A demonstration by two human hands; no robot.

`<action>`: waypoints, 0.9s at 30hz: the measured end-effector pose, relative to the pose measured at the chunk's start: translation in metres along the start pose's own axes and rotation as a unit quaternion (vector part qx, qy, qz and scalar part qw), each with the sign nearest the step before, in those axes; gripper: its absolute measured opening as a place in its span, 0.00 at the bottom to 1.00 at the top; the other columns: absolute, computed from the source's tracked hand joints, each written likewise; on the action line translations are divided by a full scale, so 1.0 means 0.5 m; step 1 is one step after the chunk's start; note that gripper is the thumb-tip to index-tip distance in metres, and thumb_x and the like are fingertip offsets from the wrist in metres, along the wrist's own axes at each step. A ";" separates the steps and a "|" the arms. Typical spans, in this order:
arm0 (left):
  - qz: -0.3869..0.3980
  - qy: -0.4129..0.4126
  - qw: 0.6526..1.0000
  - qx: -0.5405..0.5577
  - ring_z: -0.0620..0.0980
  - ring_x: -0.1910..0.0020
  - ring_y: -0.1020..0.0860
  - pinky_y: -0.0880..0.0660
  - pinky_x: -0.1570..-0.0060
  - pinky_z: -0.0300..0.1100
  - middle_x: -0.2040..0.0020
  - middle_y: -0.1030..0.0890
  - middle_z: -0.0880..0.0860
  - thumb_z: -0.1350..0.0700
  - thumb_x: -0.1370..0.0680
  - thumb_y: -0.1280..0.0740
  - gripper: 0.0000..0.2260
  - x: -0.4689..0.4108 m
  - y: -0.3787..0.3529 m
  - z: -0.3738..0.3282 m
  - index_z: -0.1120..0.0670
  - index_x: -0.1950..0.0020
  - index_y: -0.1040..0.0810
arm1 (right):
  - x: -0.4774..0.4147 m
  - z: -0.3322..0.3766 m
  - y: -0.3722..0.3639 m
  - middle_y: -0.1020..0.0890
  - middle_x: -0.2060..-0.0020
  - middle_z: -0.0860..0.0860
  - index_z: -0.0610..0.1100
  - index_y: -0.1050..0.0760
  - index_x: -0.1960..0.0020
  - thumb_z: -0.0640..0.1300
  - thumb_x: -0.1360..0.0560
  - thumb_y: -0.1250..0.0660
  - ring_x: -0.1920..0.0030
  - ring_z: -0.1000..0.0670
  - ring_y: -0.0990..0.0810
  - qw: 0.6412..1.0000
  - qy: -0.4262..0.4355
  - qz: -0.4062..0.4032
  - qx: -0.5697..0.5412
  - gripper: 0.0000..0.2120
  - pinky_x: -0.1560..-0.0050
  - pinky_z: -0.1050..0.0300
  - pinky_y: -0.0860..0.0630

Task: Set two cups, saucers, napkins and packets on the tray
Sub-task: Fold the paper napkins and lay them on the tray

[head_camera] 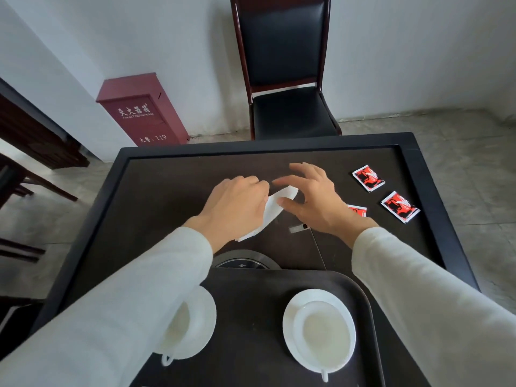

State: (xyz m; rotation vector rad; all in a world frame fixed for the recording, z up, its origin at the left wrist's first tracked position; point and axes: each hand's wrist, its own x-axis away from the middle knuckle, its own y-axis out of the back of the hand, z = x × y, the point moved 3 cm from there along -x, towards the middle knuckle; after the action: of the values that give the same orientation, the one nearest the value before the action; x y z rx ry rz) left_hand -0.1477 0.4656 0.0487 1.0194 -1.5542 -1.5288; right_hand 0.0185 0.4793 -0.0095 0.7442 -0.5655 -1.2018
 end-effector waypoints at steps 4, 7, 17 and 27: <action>-0.008 -0.055 0.997 -0.055 0.51 0.54 0.23 0.30 0.55 0.45 0.49 0.19 0.51 0.54 0.16 0.42 0.08 0.024 0.074 0.014 0.52 0.45 0.23 | 0.002 0.058 0.052 0.26 0.29 0.50 0.53 0.17 0.43 0.49 0.21 0.30 0.28 0.46 0.32 0.999 0.049 0.014 0.005 0.08 0.30 0.35 0.33; -0.010 -0.084 0.994 -0.075 0.52 0.53 0.23 0.29 0.54 0.46 0.49 0.19 0.51 0.54 0.16 0.42 0.09 0.048 0.129 0.026 0.53 0.44 0.23 | 0.010 0.095 0.084 0.22 0.34 0.53 0.52 0.19 0.41 0.52 0.23 0.28 0.36 0.52 0.24 0.997 0.073 0.011 -0.024 0.11 0.36 0.51 0.25; -0.025 -0.107 0.991 -0.077 0.52 0.56 0.25 0.30 0.54 0.47 0.53 0.20 0.50 0.55 0.17 0.42 0.09 0.148 0.290 0.070 0.52 0.48 0.23 | 0.080 0.228 0.162 0.15 0.55 0.58 0.50 0.15 0.48 0.50 0.23 0.27 0.56 0.59 0.16 0.990 0.122 0.003 -0.065 0.06 0.52 0.66 0.19; -0.047 -0.098 0.994 -0.030 0.47 0.61 0.33 0.30 0.51 0.47 0.58 0.25 0.45 0.55 0.16 0.42 0.09 0.292 0.360 0.103 0.51 0.51 0.24 | 0.162 0.358 0.165 0.15 0.57 0.58 0.51 0.17 0.45 0.51 0.30 0.21 0.57 0.60 0.16 0.991 0.112 0.036 -0.067 0.15 0.53 0.69 0.20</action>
State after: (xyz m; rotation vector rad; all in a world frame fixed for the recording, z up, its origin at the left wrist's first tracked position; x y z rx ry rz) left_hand -0.2657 0.3534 0.2212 0.9434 -1.6014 -1.7757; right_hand -0.0405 0.3786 0.1687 0.7270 -0.3201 -1.0621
